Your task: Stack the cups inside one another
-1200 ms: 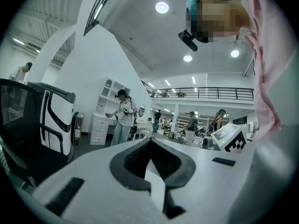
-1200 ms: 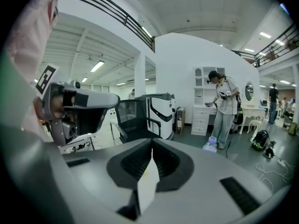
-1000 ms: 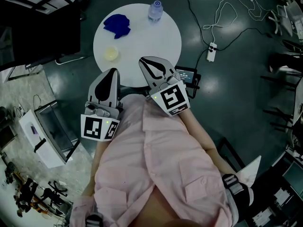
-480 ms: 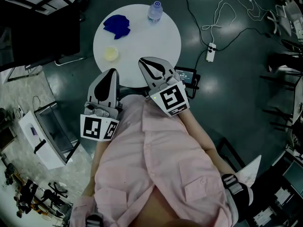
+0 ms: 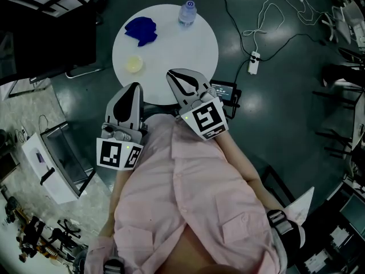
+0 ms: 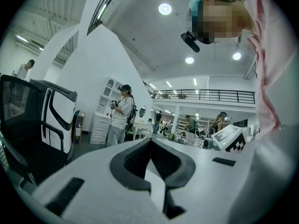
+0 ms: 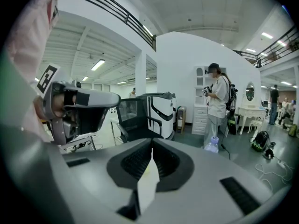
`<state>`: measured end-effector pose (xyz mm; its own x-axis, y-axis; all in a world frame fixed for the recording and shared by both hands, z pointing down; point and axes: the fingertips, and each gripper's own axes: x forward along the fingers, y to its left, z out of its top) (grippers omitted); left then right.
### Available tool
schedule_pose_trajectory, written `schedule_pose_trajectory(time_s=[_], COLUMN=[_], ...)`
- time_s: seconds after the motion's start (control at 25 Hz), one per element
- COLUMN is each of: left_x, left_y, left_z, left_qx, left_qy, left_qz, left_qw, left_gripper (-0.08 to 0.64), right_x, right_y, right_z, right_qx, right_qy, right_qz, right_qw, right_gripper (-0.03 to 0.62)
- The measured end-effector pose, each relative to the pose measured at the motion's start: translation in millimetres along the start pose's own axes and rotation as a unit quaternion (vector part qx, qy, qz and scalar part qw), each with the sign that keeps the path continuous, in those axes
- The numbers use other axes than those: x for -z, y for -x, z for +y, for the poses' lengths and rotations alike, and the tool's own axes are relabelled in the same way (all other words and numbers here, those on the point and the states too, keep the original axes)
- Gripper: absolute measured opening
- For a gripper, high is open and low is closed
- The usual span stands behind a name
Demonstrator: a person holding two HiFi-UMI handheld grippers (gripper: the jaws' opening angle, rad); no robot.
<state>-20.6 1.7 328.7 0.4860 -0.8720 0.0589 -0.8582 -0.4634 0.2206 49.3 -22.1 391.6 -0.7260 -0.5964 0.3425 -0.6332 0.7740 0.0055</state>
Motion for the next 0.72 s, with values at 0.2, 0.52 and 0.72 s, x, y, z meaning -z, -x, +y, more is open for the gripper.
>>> schedule_pose_trajectory(time_s=[0.2, 0.52, 0.72], left_x=[0.0, 0.8, 1.1], left_y=[0.1, -0.3, 0.2], left_z=[0.7, -1.2, -1.9], left_qx=[-0.001, 0.002, 0.000], left_qy=[0.000, -0.001, 0.002], left_qz=[-0.001, -0.002, -0.004], left_qw=[1.0000, 1.0000, 1.0000], left_gripper=[0.009, 0.009, 0.009], right_x=[0.3, 1.9, 1.9], right_y=[-0.5, 0.2, 1.2], right_z=[0.3, 0.3, 0.6], right_qx=[0.000, 0.000, -0.002], right_qy=[0.001, 0.002, 0.004], right_qz=[0.000, 0.000, -0.001], right_qw=[1.000, 1.000, 1.000], right_gripper=[0.032, 0.032, 0.032])
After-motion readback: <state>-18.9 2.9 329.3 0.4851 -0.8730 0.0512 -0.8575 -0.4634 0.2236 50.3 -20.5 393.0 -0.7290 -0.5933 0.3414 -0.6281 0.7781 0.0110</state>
